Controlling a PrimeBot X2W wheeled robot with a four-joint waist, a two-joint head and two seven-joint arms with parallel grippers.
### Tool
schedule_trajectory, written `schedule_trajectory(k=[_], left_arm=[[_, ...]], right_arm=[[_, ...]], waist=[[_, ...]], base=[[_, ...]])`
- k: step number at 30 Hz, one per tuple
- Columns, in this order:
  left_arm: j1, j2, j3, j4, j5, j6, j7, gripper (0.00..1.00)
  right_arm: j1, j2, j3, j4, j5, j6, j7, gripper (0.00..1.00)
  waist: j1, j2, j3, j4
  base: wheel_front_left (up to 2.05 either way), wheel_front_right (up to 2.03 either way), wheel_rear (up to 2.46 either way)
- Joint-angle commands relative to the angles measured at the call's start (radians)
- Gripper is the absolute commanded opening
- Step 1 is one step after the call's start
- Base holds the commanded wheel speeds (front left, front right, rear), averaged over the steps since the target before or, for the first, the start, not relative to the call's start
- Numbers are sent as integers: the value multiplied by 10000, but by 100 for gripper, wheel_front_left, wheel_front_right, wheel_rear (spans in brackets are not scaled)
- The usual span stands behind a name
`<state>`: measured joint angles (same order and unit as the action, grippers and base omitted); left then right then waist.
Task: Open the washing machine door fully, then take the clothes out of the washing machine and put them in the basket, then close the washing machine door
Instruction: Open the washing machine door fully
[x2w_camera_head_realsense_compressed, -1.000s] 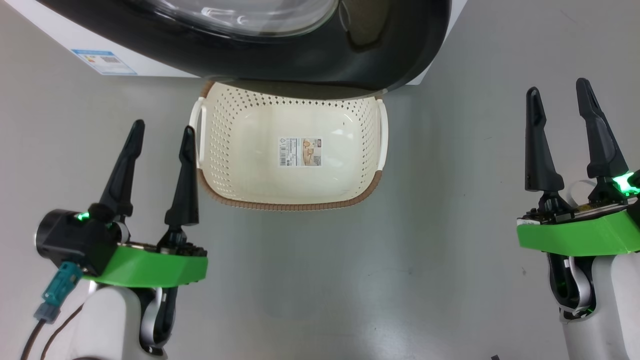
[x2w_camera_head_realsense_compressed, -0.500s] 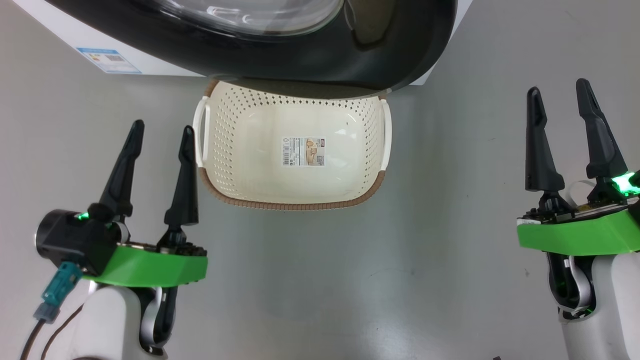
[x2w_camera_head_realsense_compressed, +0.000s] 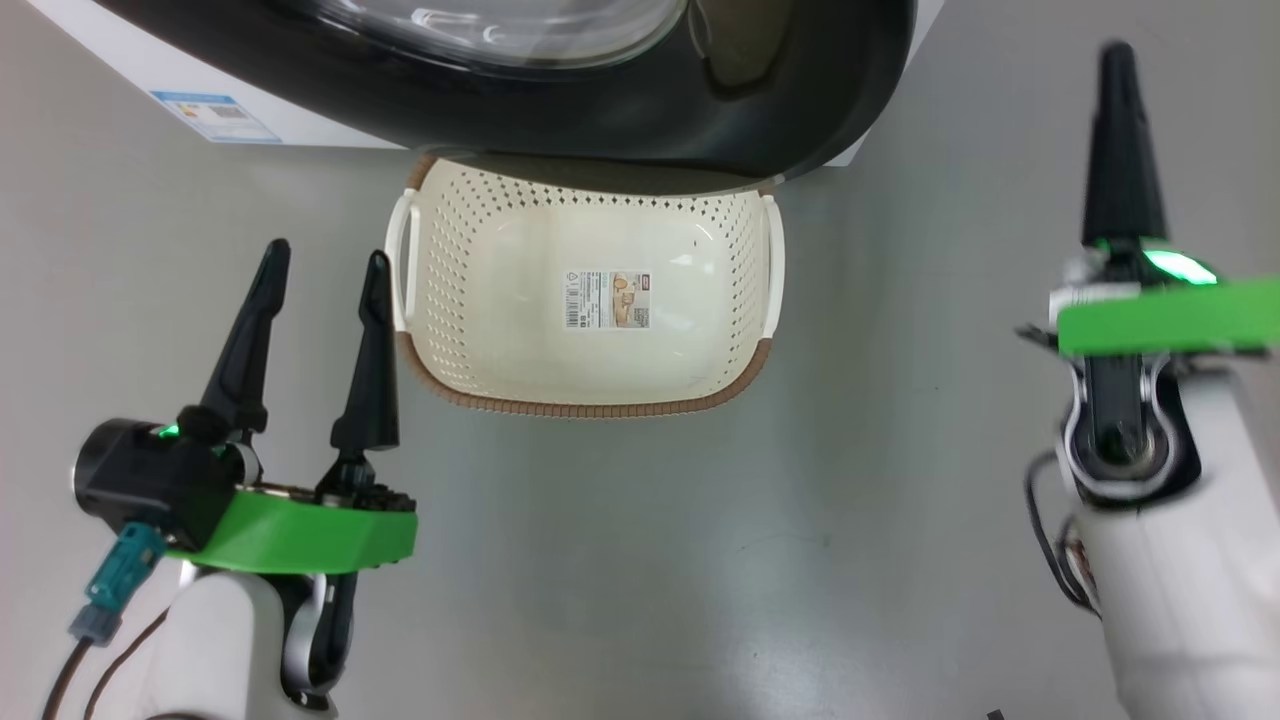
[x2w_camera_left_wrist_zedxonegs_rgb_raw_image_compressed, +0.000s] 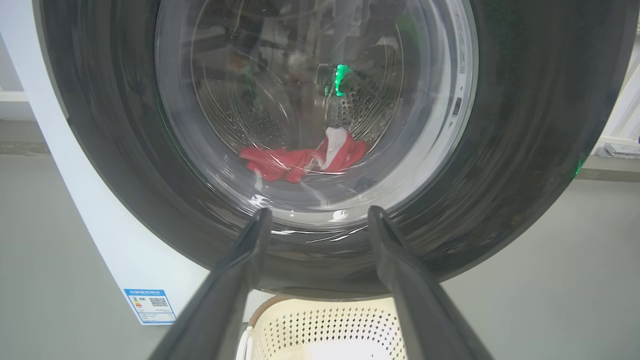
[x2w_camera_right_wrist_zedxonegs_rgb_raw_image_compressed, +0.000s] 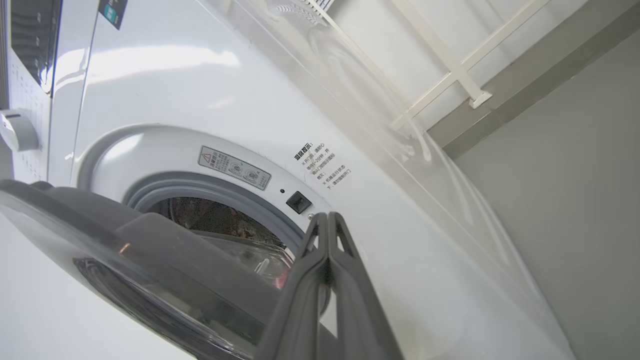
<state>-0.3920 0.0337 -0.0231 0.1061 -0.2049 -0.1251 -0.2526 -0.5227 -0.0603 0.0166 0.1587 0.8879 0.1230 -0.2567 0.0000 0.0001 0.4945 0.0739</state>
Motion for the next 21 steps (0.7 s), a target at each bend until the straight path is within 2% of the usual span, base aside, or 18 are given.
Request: schedule_trajectory(k=[1, 5, 10, 17, 21], left_arm=[[4, 174, 295, -235, -72, -56, -92, 100], [14, 172, 307, -240, -88, -56, -92, 100], [-1, 170, 306, -240, -107, -56, -92, 100], [56, 168, 285, -224, -172, -56, -92, 100], [68, 167, 206, -230, -240, -56, -92, 100]], right_arm=[[-509, 42, 465, 18, 1392, 77, 131, 0], [-1642, -418, 561, 422, 4393, 77, 1705, 0], [-2857, -907, 500, 1173, 6975, 77, 4423, 0], [-4425, -1433, 945, 2672, 8785, 77, 7716, 0], [-5134, -1642, 1527, 3257, 8958, 77, 8799, 0]], waist=[[0, -1, 17, 19], [0, -1, 79, 61], [0, -1, 143, 138], [0, -1, 119, 193], [0, -1, 106, 227]], base=[[0, 0, 0], [0, 0, 0], [0, 0, 0], [0, 0, 0], [0, 0, 0]])
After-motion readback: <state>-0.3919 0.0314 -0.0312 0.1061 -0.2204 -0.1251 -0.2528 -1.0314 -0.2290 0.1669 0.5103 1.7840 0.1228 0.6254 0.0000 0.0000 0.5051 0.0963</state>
